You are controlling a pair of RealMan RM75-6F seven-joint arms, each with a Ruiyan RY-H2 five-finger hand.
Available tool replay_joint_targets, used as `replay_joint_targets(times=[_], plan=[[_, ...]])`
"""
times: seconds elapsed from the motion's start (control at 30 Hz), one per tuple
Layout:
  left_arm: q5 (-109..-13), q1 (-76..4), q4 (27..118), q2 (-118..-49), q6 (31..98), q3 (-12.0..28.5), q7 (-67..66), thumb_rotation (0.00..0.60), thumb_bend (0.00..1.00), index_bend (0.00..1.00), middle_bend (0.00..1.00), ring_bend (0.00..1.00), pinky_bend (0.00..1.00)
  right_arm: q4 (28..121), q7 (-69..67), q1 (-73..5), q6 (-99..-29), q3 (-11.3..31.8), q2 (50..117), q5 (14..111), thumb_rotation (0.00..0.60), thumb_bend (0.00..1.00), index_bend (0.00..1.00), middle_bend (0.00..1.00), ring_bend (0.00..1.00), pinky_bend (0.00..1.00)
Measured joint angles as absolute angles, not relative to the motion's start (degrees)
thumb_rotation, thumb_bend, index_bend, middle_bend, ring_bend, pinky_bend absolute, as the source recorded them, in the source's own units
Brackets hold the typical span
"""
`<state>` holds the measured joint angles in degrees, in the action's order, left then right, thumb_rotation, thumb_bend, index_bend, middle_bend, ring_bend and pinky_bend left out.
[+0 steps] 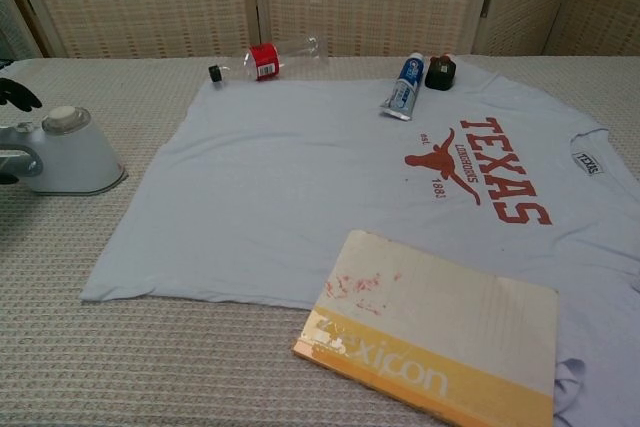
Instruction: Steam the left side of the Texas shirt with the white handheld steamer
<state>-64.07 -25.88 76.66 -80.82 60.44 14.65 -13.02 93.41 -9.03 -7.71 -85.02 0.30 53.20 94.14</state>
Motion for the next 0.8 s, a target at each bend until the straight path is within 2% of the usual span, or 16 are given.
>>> replay_joint_targets(times=[0.47, 0.8], plan=[[-58.73, -30.85, 63.32, -86.69, 56.10, 15.99, -14.48, 0.600, 0.28, 0.38, 0.38, 0.28, 0.30, 93.80, -8.28, -7.40, -84.33, 0.29, 53.63, 93.40, 0.498, 0.64, 0.00, 0.02, 0.00, 0.05], [-58.55, -32.54, 53.39, -91.73, 54.63, 15.99, -10.84, 0.600, 0.34, 0.59, 0.60, 0.46, 0.42, 94.29, -7.71, -7.11, -84.17, 0.36, 53.83, 92.79, 0.499, 0.64, 0.00, 0.02, 0.00, 0.05]])
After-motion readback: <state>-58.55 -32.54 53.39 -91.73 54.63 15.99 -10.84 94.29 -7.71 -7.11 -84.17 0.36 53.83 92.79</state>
